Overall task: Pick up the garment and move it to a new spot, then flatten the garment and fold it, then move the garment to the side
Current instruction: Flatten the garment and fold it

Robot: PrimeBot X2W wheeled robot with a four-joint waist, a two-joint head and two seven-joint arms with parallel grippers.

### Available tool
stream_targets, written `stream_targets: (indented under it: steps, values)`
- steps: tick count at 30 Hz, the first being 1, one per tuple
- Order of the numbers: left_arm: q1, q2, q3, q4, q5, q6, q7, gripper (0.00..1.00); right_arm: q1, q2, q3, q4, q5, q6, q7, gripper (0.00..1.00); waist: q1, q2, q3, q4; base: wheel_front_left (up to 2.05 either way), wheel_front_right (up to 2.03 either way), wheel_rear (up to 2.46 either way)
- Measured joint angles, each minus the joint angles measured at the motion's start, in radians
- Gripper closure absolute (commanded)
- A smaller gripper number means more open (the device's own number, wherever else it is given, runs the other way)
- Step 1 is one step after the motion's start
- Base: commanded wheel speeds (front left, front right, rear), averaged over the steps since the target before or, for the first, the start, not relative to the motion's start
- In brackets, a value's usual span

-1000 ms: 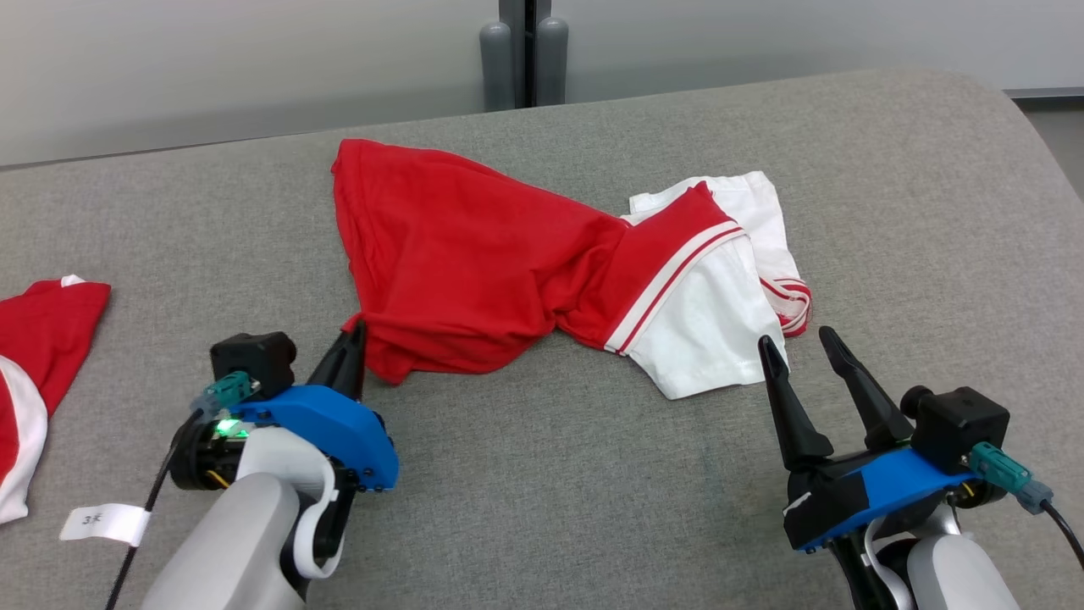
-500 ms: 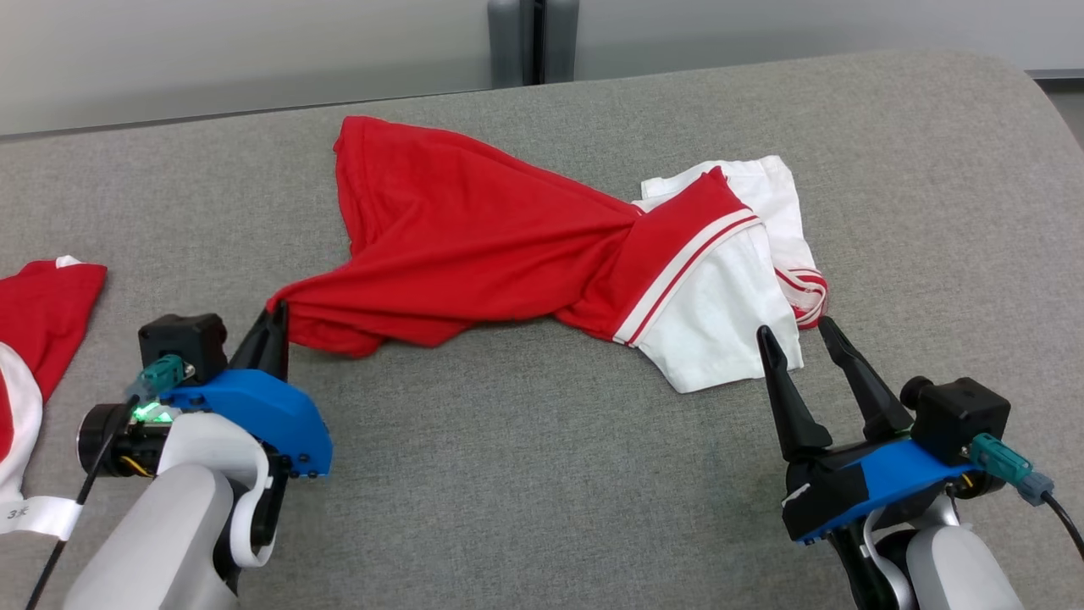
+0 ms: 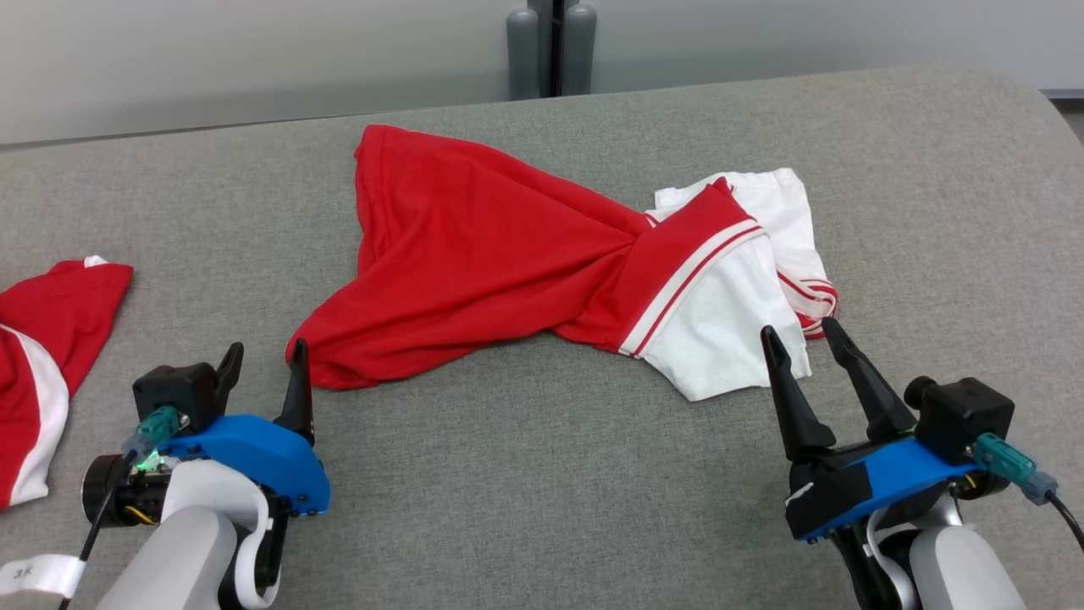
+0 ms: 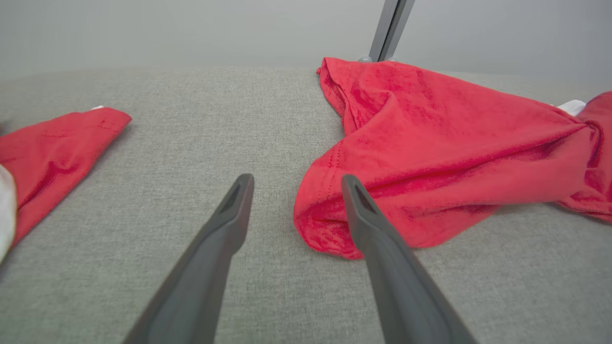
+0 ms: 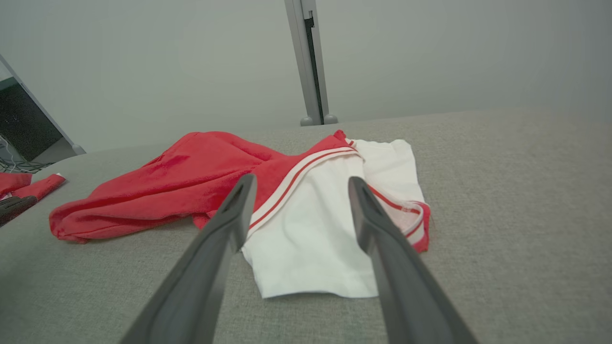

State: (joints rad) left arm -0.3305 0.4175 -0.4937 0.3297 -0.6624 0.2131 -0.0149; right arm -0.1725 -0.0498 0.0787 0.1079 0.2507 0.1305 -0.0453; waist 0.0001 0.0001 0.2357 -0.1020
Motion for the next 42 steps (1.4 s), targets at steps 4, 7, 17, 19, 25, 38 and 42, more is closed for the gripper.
stream_targets:
  steps: [4, 7, 17, 19, 25, 38, 42]
  values:
    - [0.023, -0.051, 0.046, 0.042, -0.033, -0.012, -0.149, 0.00, 0.003, 0.000, -0.022, -0.003, -0.007, 0.000, 0.009, 0.00, 0.0000, 0.0000, -0.023, 0.014, 0.00, 0.00, 0.00]
    - [0.047, -0.080, 0.070, 0.040, -0.041, -0.031, -0.219, 0.00, 0.018, 0.000, -0.040, -0.006, -0.012, 0.000, 0.013, 0.00, 0.0000, 0.0000, -0.040, 0.027, 0.00, 0.00, 0.00]
    - [0.209, -0.172, 0.233, -0.093, 0.167, -0.126, -0.247, 0.00, 0.091, 0.000, -0.156, -0.004, -0.021, 0.000, 0.063, 0.00, -0.0002, 0.0000, -0.125, 0.071, 0.00, 0.00, 0.00]
    - [0.234, -0.182, 0.254, -0.086, 0.203, -0.144, -0.247, 0.00, 0.110, 0.000, -0.172, -0.001, -0.022, 0.000, 0.071, 0.00, -0.0002, 0.0000, -0.142, 0.074, 0.00, 0.00, 0.00]
    - [0.290, -0.209, 0.307, -0.066, 0.262, -0.178, -0.247, 0.00, 0.160, 0.000, -0.194, 0.002, -0.028, 0.000, 0.081, 0.00, -0.0003, 0.0000, -0.189, 0.072, 0.00, 0.00, 0.00]
    - [0.316, -0.244, 0.349, 0.002, 0.306, -0.231, -0.247, 0.00, 0.194, 0.000, -0.173, -0.015, -0.053, 0.000, 0.034, 0.00, -0.0002, 0.0000, -0.218, 0.058, 0.00, 0.00, 0.00]
    - [0.294, -0.259, 0.351, 0.014, 0.314, -0.240, -0.247, 0.00, 0.185, 0.000, -0.160, -0.013, -0.050, 0.000, 0.033, 0.00, -0.0001, 0.0000, -0.201, 0.054, 0.00, 0.00, 0.00]
